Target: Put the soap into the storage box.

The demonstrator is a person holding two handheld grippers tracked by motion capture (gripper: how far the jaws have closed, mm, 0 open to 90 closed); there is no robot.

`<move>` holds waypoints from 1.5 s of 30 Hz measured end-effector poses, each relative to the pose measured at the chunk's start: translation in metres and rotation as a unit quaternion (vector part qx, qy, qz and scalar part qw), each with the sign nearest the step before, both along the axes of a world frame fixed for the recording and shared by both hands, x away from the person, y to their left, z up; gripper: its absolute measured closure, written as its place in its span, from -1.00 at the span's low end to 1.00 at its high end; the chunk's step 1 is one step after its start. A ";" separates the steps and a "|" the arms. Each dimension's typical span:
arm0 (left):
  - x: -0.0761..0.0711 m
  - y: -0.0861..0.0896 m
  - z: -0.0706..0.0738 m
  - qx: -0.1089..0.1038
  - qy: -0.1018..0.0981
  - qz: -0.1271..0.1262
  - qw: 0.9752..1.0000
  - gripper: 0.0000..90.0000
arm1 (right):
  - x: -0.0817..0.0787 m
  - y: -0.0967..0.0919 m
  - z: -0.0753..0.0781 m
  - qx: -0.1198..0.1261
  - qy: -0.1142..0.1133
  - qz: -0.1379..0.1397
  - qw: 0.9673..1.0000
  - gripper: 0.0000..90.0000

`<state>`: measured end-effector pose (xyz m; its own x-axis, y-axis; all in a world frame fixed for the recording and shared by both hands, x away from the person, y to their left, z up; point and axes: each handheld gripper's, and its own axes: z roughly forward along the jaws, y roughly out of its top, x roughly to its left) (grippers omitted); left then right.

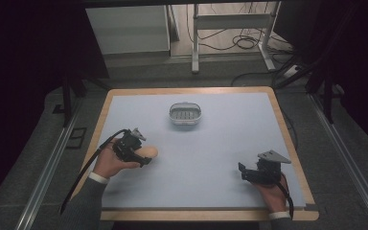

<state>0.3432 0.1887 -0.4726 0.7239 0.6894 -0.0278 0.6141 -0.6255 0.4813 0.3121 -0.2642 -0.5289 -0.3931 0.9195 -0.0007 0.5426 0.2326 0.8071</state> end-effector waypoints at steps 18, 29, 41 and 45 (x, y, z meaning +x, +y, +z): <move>0.018 0.004 0.010 -0.016 -0.010 0.014 1.000 -0.27 | 0.000 0.000 0.000 0.001 0.001 -0.002 1.000 -0.84; 0.025 0.005 0.014 -0.020 -0.011 0.017 1.000 -0.27 | 0.000 0.000 0.000 0.000 0.002 -0.004 1.000 -0.84; 0.034 -0.002 0.024 -0.024 -0.021 0.015 0.999 -0.27 | 0.000 0.000 0.000 -0.002 0.001 -0.007 1.000 -0.84; 0.039 -0.005 0.027 -0.023 -0.024 0.013 0.999 -0.27 | 0.000 0.000 0.000 -0.001 0.001 -0.007 1.000 -0.84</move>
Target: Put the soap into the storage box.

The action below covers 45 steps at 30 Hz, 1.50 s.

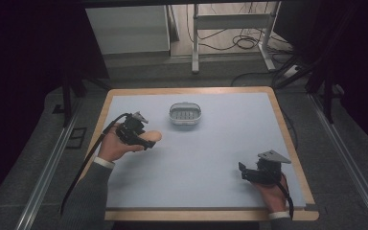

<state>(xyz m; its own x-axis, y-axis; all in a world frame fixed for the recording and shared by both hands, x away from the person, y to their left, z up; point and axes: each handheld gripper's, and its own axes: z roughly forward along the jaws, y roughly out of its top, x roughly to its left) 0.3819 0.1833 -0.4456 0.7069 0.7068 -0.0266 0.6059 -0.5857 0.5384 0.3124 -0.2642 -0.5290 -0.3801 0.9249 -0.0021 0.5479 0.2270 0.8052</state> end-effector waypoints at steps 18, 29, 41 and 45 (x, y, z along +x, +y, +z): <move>0.017 -0.013 0.006 0.000 -0.003 -0.005 1.000 -0.27 | 0.000 0.000 0.000 -0.001 0.000 -0.001 1.000 -0.84; 0.031 -0.017 0.004 0.001 0.002 -0.001 1.000 -0.26 | 0.001 0.000 0.000 -0.002 0.004 -0.003 1.000 -0.84; 0.050 -0.026 0.004 -0.004 0.003 0.000 1.000 -0.26 | 0.001 0.000 0.000 -0.001 0.004 -0.004 1.000 -0.84; 0.056 -0.029 0.004 -0.008 0.003 -0.001 1.000 -0.26 | 0.001 0.000 0.000 -0.001 0.003 -0.002 1.000 -0.84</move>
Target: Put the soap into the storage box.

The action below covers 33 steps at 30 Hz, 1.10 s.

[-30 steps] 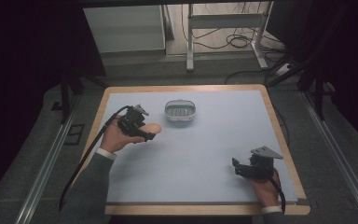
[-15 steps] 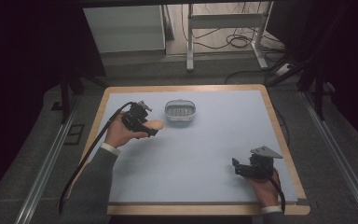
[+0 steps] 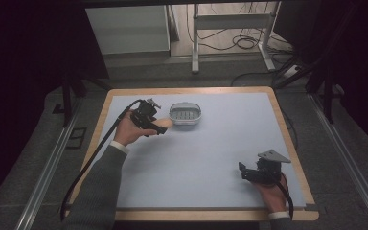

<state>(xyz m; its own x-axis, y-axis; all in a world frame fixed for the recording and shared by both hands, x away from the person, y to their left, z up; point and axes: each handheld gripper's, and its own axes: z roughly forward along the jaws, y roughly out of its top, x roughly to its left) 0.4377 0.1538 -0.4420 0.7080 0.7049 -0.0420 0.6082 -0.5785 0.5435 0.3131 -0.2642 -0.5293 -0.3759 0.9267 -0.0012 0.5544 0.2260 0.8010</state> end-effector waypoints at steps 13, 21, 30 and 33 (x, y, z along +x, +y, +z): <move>0.018 -0.010 0.003 0.003 -0.002 -0.004 1.000 -0.26 | 0.000 0.001 0.000 -0.004 -0.001 0.002 1.000 -0.83; 0.028 -0.020 0.002 -0.002 -0.001 -0.010 1.000 -0.26 | 0.000 0.001 0.000 -0.003 -0.001 0.002 1.000 -0.83; 0.042 -0.031 -0.001 0.000 0.003 -0.017 1.000 -0.26 | 0.000 0.000 0.000 -0.001 0.001 0.002 1.000 -0.83; 0.046 -0.034 -0.001 0.006 0.003 -0.022 1.000 -0.26 | 0.000 0.000 0.000 0.000 0.001 0.001 1.000 -0.83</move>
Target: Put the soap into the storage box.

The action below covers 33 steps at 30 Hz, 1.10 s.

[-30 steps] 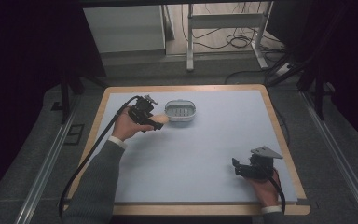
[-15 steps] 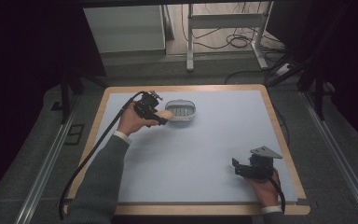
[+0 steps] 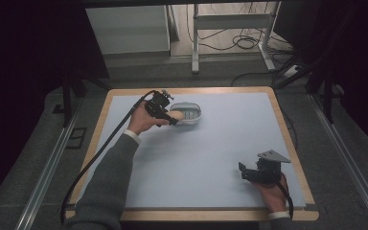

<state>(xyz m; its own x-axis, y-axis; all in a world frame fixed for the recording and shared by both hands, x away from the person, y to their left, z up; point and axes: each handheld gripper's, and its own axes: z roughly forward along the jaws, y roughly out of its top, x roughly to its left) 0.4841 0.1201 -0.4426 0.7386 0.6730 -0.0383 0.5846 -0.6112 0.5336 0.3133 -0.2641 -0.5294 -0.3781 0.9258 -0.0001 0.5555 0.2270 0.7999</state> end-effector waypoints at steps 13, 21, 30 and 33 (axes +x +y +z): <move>0.025 -0.020 -0.004 0.011 0.003 -0.019 1.000 -0.26 | 0.000 0.000 0.000 -0.001 0.000 0.000 1.000 -0.83; 0.036 -0.029 -0.009 0.006 0.008 -0.025 1.000 -0.25 | 0.000 0.000 0.000 -0.002 -0.001 -0.001 1.000 -0.83; 0.044 -0.035 -0.011 0.010 0.009 -0.031 0.999 -0.25 | 0.000 0.000 0.000 -0.003 -0.002 -0.002 1.000 -0.83; 0.046 -0.037 -0.012 0.005 0.008 -0.028 1.000 -0.25 | -0.001 0.001 0.000 -0.005 -0.002 -0.003 1.000 -0.83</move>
